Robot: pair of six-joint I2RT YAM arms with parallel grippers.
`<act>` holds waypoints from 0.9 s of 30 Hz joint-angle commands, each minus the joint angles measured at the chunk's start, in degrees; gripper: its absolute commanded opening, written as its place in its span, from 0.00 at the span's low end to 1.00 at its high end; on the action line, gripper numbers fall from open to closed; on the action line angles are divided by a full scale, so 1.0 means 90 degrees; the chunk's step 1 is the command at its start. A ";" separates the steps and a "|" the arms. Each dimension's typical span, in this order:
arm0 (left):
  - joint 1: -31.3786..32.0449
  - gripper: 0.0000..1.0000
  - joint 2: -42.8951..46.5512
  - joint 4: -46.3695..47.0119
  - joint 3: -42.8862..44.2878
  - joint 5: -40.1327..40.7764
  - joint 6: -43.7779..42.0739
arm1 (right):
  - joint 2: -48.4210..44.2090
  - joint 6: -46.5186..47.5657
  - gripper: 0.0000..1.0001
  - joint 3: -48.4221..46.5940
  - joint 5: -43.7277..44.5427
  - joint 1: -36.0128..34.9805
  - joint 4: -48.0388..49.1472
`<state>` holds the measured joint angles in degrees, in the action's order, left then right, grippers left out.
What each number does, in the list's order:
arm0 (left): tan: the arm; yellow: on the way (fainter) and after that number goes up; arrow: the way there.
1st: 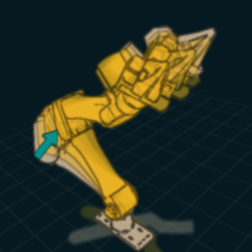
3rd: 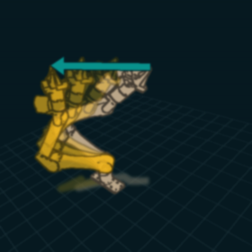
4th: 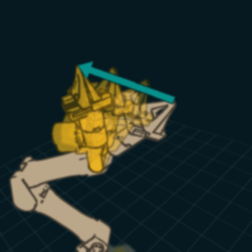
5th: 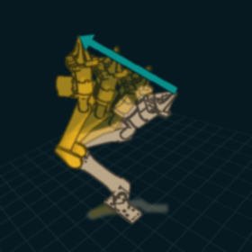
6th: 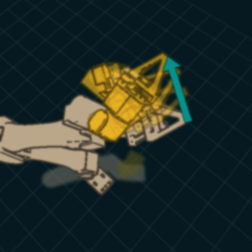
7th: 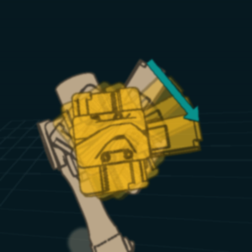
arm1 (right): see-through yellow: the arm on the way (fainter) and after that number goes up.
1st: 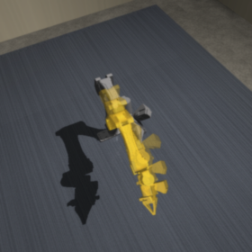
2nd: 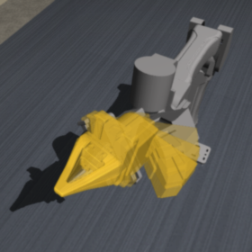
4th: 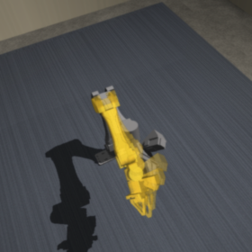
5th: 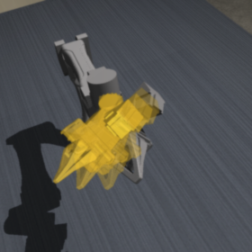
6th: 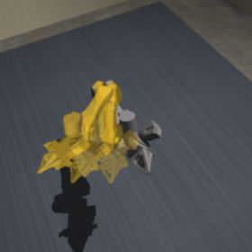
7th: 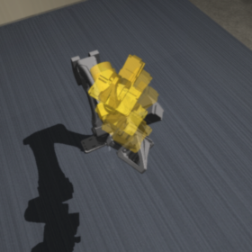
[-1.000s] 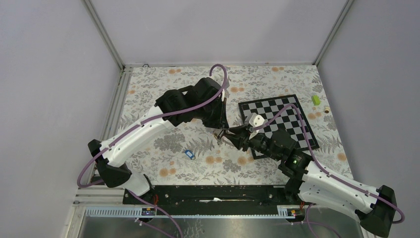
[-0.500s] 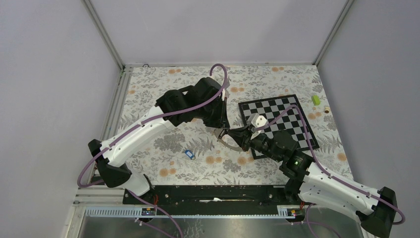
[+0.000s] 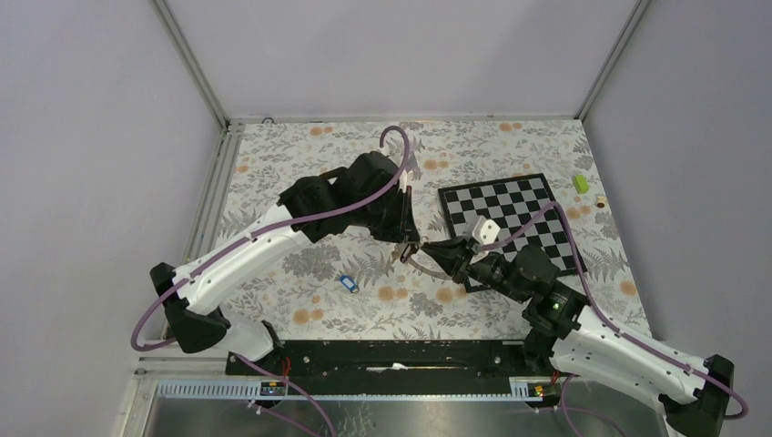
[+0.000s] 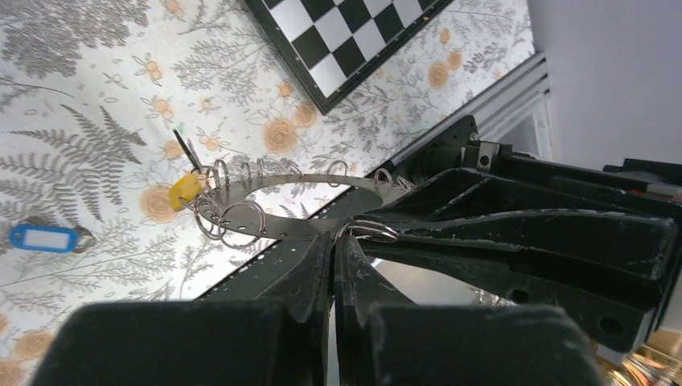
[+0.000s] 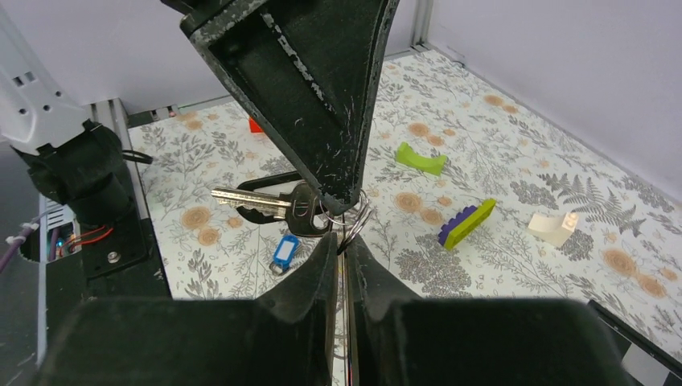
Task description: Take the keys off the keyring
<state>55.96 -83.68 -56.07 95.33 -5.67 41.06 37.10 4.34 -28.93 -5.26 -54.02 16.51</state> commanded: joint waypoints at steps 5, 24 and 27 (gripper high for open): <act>-0.0007 0.00 0.0894 0.1094 -0.1062 -0.0679 0.0229 | -0.0589 0.0509 0.00 -0.0260 -0.0530 -0.0014 -0.0296; -0.0004 0.00 0.1463 0.1845 -0.1591 -0.1031 -0.0120 | -0.0850 0.0310 0.00 -0.0306 -0.0053 -0.0016 -0.0609; 0.0001 0.00 0.1521 0.1875 -0.1653 -0.0995 -0.0161 | -0.0851 0.0300 0.00 -0.0325 -0.0050 -0.0014 -0.0649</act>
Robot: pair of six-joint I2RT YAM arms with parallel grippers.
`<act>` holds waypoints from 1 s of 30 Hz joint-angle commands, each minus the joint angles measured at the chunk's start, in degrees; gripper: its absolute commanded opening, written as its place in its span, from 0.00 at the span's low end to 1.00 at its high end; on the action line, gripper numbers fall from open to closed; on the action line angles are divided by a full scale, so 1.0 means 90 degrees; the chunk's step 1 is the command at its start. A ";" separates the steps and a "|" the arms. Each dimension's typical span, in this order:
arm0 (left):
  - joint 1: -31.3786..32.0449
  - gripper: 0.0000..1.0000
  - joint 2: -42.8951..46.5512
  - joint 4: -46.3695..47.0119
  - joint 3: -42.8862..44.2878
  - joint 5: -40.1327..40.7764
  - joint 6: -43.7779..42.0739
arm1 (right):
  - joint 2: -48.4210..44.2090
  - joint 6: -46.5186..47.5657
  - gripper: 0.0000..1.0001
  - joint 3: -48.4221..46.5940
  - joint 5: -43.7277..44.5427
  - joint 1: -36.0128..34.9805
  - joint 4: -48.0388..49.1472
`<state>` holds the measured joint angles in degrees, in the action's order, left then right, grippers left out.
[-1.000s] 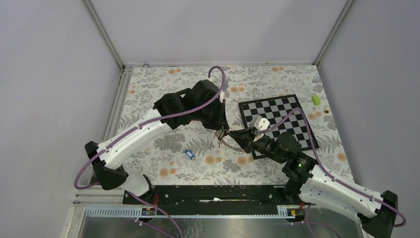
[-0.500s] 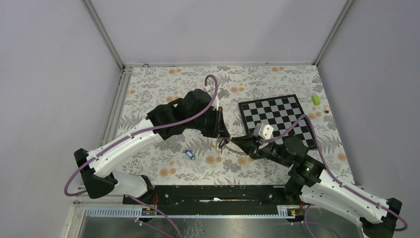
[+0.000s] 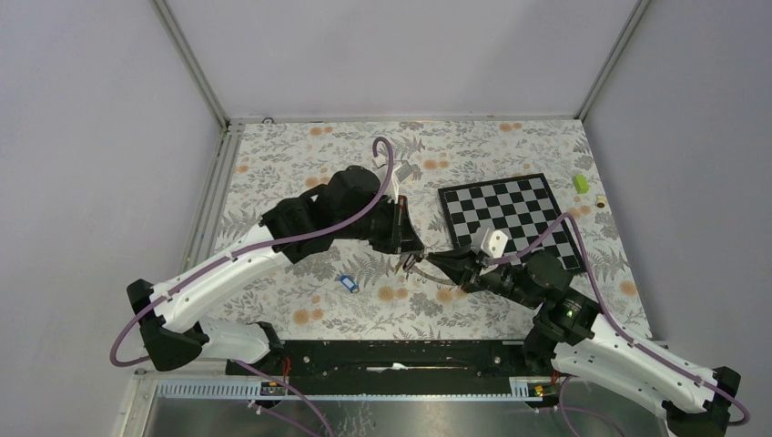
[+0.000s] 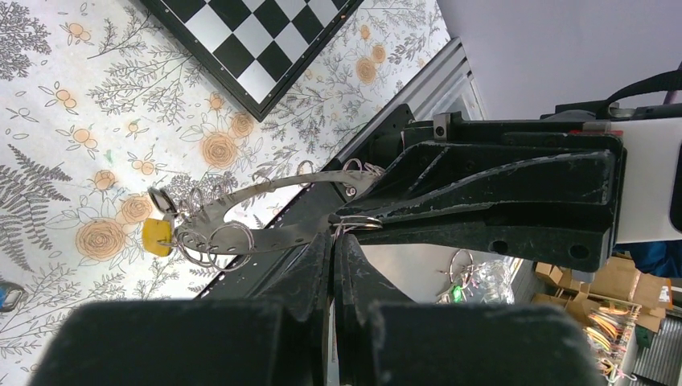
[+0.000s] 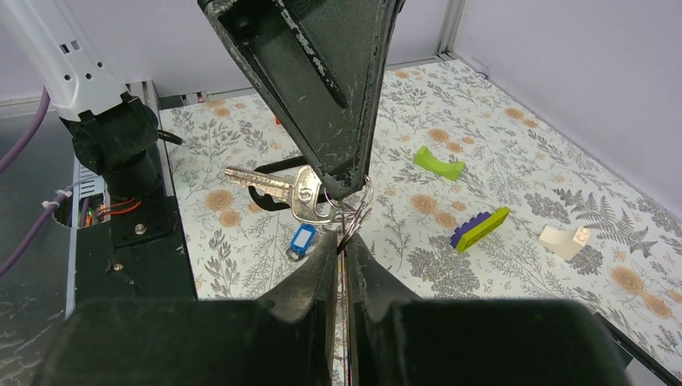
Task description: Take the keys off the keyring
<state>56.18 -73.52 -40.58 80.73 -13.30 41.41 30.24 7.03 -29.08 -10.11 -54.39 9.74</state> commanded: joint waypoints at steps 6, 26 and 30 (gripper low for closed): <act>-0.0025 0.00 0.0430 0.0153 -0.0111 -0.0089 -0.0245 | -0.0144 -0.0056 0.00 -0.0330 0.0488 0.0028 0.0073; -0.0022 0.00 0.0248 0.0153 -0.0355 -0.0141 -0.0162 | -0.0352 0.0034 0.00 -0.0721 0.0466 0.0025 -0.0060; -0.0022 0.00 0.0294 0.0153 -0.0318 -0.0104 -0.0167 | -0.0366 -0.0031 0.00 -0.0628 0.0693 0.0027 -0.0114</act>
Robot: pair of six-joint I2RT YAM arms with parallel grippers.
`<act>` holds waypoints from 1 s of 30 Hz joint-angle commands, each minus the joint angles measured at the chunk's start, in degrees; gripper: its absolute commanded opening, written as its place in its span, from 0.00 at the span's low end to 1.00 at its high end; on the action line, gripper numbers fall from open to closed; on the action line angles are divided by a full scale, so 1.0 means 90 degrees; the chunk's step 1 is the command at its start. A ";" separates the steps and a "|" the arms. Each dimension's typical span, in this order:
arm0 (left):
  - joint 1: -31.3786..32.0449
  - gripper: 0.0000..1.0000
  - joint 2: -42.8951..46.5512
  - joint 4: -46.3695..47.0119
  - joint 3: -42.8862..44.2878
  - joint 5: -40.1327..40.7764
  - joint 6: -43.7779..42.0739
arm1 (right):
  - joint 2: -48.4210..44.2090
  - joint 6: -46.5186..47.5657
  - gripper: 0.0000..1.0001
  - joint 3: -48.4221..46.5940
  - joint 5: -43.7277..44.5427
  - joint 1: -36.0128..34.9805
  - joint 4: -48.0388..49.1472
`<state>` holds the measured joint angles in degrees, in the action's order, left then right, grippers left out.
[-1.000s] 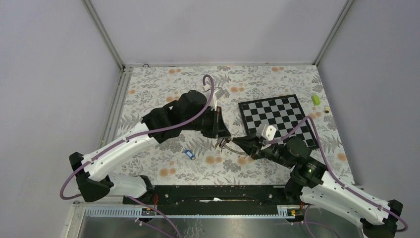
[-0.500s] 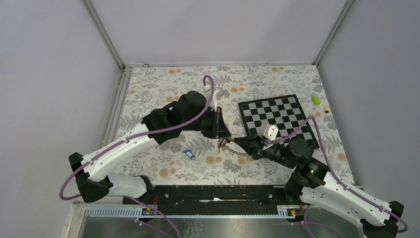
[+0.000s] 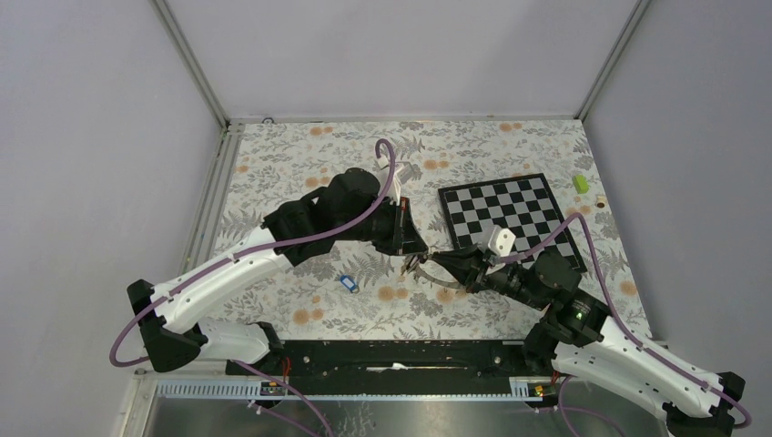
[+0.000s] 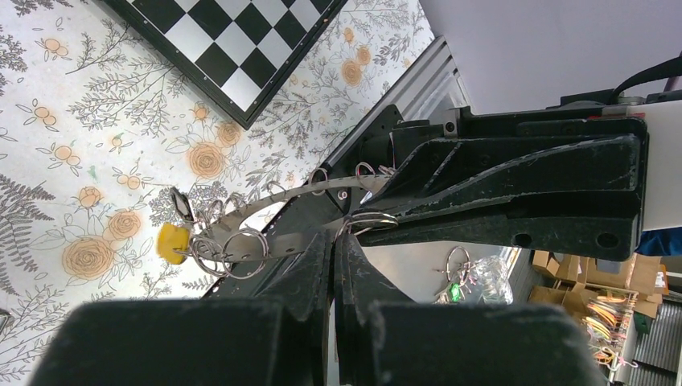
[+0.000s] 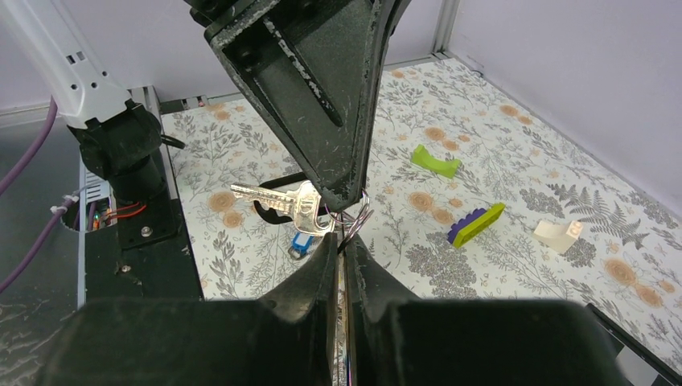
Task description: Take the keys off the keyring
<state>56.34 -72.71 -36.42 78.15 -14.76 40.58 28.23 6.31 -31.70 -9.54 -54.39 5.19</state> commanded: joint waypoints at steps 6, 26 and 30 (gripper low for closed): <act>-0.0037 0.00 0.0363 -0.0313 0.0021 0.0194 -0.0104 | -0.0352 -0.0287 0.00 -0.0131 0.1238 0.0027 0.0429; -0.0044 0.00 0.0192 -0.0308 -0.0007 0.0140 0.0006 | -0.0129 -0.0177 0.00 -0.0339 -0.0214 0.0028 0.0156; -0.0039 0.00 0.0103 -0.0277 -0.0042 0.0120 0.0042 | 0.0042 -0.0018 0.00 -0.0554 -0.0406 0.0024 -0.0029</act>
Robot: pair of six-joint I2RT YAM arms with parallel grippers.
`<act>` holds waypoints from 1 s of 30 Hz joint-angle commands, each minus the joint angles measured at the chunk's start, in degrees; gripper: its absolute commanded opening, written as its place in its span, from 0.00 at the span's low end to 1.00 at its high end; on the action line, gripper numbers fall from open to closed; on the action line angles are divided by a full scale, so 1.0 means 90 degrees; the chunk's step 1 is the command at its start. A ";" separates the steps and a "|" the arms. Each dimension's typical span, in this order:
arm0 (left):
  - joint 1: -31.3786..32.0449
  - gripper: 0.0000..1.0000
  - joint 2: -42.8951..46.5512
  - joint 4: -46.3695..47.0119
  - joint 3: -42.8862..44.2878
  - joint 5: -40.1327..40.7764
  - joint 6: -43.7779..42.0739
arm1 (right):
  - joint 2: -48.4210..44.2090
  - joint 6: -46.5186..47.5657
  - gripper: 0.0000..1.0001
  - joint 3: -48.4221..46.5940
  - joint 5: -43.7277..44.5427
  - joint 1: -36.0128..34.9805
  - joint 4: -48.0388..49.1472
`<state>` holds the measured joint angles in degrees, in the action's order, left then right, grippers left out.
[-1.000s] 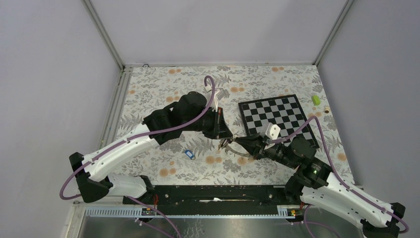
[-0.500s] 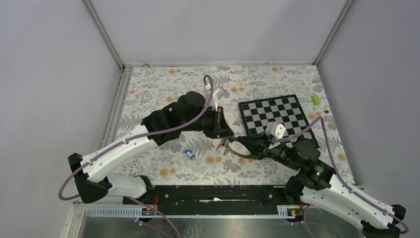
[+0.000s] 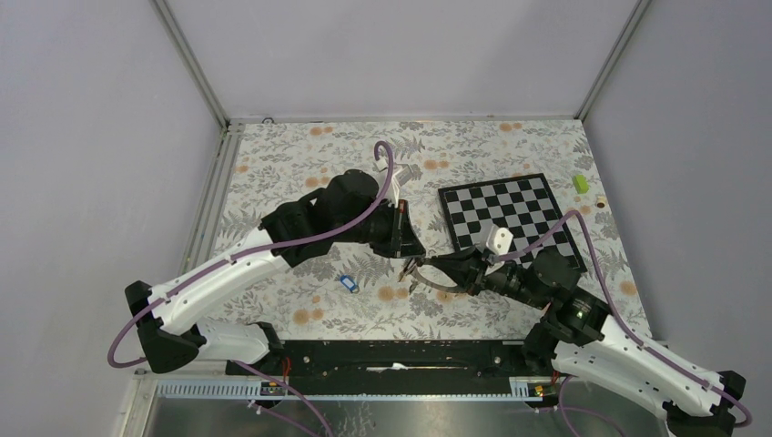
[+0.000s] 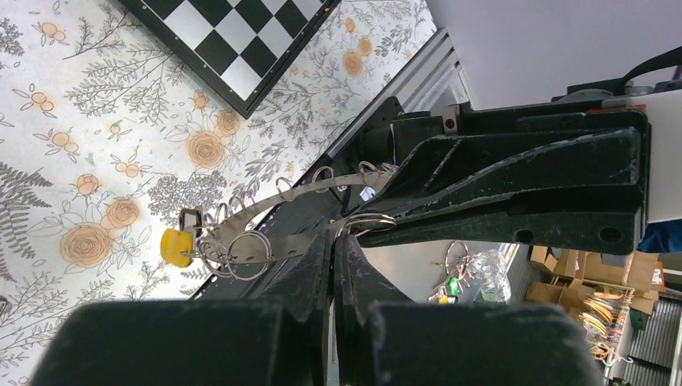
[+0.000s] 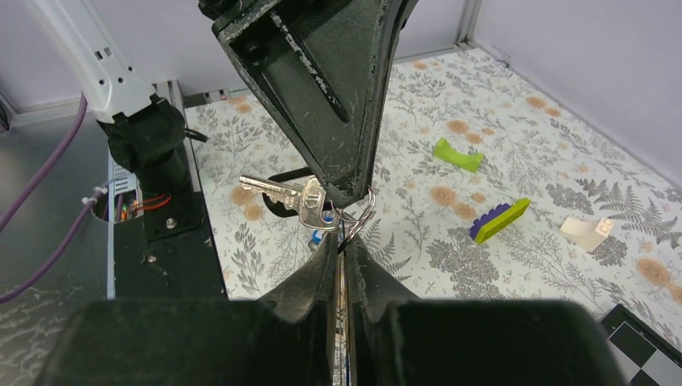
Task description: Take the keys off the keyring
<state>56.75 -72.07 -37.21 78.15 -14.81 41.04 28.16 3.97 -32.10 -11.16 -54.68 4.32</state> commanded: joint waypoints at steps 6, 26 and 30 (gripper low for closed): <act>-0.0085 0.00 -0.0065 -0.0113 -0.0048 0.0072 0.0011 | 0.0028 0.0386 0.00 -0.0621 -0.0252 0.0055 0.0055; -0.0085 0.00 -0.0167 0.0004 -0.0050 -0.0127 -0.0038 | 0.0217 0.0445 0.00 -0.0638 -0.0283 0.0058 0.0010; -0.0073 0.00 -0.0202 0.0062 -0.0068 -0.0262 -0.0058 | 0.0257 0.0514 0.00 -0.0614 -0.0197 0.0058 0.0102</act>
<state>56.40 -73.25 -37.85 77.60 -16.03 41.41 30.59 7.31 -34.89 -13.02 -54.33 -0.86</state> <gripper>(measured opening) 0.021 0.102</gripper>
